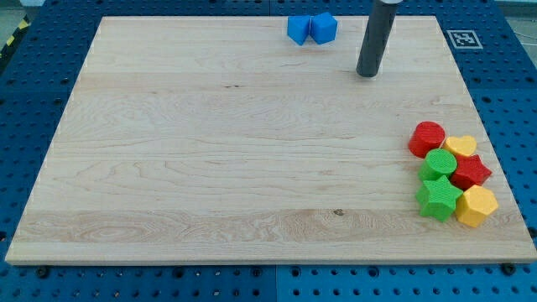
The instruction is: Place your arm towards right center
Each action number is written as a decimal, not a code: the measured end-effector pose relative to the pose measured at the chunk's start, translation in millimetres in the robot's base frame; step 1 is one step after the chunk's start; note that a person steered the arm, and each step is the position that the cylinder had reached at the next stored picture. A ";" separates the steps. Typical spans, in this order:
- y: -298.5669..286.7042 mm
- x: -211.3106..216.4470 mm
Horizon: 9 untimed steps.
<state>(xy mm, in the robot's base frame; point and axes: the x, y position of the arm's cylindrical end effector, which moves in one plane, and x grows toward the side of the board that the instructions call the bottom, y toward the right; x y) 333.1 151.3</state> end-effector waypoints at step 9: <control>155.7 67.0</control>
